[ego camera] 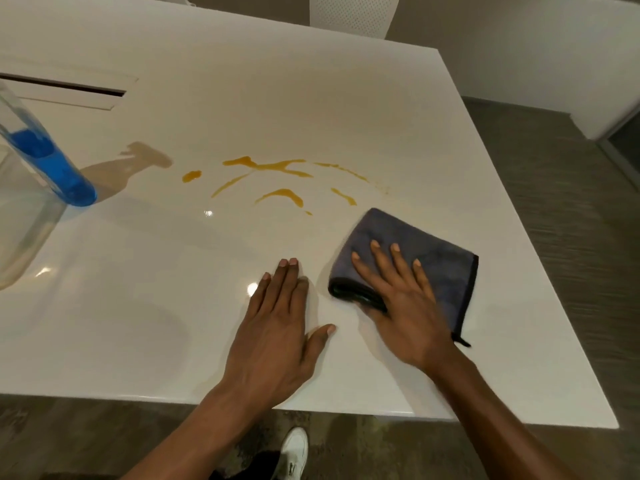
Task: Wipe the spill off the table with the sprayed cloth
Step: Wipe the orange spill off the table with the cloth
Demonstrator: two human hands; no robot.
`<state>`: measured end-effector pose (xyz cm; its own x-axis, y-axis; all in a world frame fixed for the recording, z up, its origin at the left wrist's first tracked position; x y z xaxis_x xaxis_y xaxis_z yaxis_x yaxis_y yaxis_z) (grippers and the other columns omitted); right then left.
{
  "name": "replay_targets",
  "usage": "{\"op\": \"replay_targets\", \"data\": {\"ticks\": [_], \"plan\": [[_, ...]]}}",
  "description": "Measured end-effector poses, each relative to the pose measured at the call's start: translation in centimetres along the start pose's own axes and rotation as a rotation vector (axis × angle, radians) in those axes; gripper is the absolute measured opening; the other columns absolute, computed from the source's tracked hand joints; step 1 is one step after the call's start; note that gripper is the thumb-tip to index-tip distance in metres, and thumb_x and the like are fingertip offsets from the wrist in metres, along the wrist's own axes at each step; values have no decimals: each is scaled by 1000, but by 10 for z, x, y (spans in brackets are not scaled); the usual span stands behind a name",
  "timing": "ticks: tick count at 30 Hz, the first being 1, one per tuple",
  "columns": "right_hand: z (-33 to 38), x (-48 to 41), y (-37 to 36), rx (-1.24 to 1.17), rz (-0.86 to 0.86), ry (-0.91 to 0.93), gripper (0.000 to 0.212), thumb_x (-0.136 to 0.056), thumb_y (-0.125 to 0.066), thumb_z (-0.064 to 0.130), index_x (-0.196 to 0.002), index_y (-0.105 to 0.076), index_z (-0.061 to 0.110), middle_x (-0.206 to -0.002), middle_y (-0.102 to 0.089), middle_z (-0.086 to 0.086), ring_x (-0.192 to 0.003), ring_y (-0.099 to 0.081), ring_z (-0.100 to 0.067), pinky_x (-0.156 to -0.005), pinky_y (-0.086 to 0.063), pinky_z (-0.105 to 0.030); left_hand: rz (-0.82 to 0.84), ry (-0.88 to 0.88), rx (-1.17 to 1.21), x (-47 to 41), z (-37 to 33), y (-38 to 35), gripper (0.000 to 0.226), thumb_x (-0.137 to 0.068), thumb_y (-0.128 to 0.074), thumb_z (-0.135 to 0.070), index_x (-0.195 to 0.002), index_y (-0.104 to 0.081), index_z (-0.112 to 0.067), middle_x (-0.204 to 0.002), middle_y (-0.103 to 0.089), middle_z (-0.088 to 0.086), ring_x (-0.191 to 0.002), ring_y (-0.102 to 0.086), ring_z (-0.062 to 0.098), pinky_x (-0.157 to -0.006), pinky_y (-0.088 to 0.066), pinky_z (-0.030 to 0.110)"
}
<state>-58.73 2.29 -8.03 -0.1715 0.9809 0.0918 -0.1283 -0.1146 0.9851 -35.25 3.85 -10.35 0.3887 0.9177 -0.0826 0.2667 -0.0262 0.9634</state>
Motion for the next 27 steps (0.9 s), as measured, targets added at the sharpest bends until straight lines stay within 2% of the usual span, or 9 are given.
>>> {"op": "replay_targets", "data": {"ticks": [3, 6, 10, 12, 15, 17, 19, 23, 27], "plan": [[-30, 14, 3, -41, -1, -31, 71, -93, -15, 57, -161, -1, 49, -174, 7, 13, -162, 11, -19, -130, 5, -47, -3, 4, -14, 0, 0, 1, 84, -108, -28, -67, -163, -31, -4, -177, -13, 15, -165, -6, 27, -131, -20, 51], [-61, -14, 10, -69, -7, -137, 73, -90, -15, 65, -161, -7, 49, -175, 1, 9, -162, 4, -21, -131, 0, -50, 10, 5, -26, 0, -2, 2, 84, -109, -26, -67, -163, -31, -4, -177, -13, 15, -165, -6, 27, -132, -20, 51], [-59, -78, 12, -64, -47, -162, 62, -107, -34, 52, -164, -11, 42, -176, -3, 2, -162, 2, -29, -129, -3, -57, 17, 10, -31, 1, -2, 2, 83, -109, -26, -67, -164, -31, -5, -177, -12, 13, -165, -5, 25, -132, -19, 50], [-38, -96, 10, -63, -29, -109, 62, -108, -38, 49, -164, -12, 41, -176, -1, 2, -162, 4, -29, -129, -1, -56, 21, 12, -32, 1, -2, 2, 84, -108, -25, -68, -164, -30, -6, -177, -11, 12, -165, -4, 24, -132, -19, 49], [-8, -81, 3, -31, -34, 70, 68, -107, -43, 46, -163, -6, 44, -176, 3, 7, -162, 8, -24, -130, 1, -53, 25, 16, -24, 0, -2, 2, 84, -108, -25, -69, -164, -31, -6, -177, -10, 12, -165, -6, 25, -132, -20, 49], [-10, -57, 1, -37, -50, 177, 70, -107, -45, 45, -162, -4, 48, -175, 3, 12, -162, 9, -21, -130, 4, -48, 22, 13, -26, -1, -1, 2, 84, -108, -25, -69, -163, -33, -6, -177, -13, 12, -165, -9, 25, -131, -23, 50], [-32, -44, 3, -58, -38, 207, 72, -106, -50, 38, -161, -7, 50, -174, 2, 16, -162, 7, -20, -130, 2, -47, 22, 7, -32, -1, -2, 4, 83, -108, -27, -69, -162, -36, -6, -176, -17, 13, -164, -11, 26, -131, -24, 49], [-85, -82, 13, -99, -35, 33, 64, -107, -47, 37, -161, -14, 49, -175, -4, 10, -162, 1, -24, -129, -3, -54, 13, 0, -43, -1, -4, 7, 81, -109, -30, -66, -161, -38, -5, -176, -19, 14, -164, -13, 26, -131, -23, 48], [-78, -156, 22, -92, -21, -72, 59, -108, -39, 48, -163, -19, 41, -176, -8, 3, -162, -2, -29, -129, -4, -58, 9, 4, -59, 0, -4, 6, 81, -109, -29, -65, -160, -39, -4, -175, -20, 14, -164, -13, 27, -130, -25, 49]]}}
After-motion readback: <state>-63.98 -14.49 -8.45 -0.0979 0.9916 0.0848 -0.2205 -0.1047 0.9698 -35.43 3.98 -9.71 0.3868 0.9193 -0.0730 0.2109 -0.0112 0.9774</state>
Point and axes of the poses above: each hand's wrist, its own x-axis away from the middle knuckle, its own y-axis out of the back of the hand, z = x × y, the point moved 1 cm from there along -x, towards the middle knuckle
